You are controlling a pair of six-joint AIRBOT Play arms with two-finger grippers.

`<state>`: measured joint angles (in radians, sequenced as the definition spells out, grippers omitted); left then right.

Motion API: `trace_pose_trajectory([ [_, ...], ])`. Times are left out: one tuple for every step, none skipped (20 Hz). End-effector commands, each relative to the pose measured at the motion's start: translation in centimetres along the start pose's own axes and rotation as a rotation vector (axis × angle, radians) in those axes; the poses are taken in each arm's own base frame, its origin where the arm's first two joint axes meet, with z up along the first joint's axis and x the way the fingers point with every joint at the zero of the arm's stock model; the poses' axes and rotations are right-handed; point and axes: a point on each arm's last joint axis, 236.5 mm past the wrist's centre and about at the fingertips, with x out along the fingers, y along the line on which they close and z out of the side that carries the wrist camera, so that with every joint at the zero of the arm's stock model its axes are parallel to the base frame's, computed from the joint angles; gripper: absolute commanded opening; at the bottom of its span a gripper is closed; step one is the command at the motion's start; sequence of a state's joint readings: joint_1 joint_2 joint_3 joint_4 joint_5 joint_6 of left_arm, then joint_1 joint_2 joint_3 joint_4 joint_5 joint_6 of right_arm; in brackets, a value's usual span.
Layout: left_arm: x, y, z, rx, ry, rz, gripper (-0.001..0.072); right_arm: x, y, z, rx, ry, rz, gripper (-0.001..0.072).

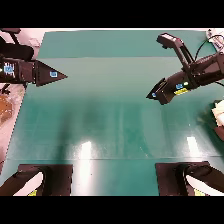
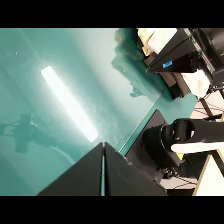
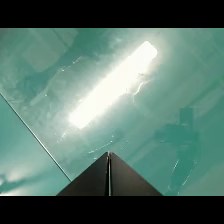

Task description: Fold the shirts.

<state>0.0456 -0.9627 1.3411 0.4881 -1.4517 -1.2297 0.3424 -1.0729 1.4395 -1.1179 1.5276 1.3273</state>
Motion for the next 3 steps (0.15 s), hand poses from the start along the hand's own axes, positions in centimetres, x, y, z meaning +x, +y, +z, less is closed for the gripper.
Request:
trace_pose_trajectory([
  [0.01, -0.02, 0.13, -0.001, -0.005, -0.001, 0.0022, 0.0, 0.04, 0.03, -0.001, -0.002, 0.0, 0.0022],
  [0.01, -0.02, 0.13, -0.001, -0.005, -0.001, 0.0022, 0.0, 0.04, 0.03, -0.001, -0.002, 0.0, 0.0022],
  [0.01, -0.02, 0.13, -0.001, -0.005, -0.001, 0.0022, 0.01, 0.03, 0.03, -0.001, -0.002, 0.0, 0.0022],
])
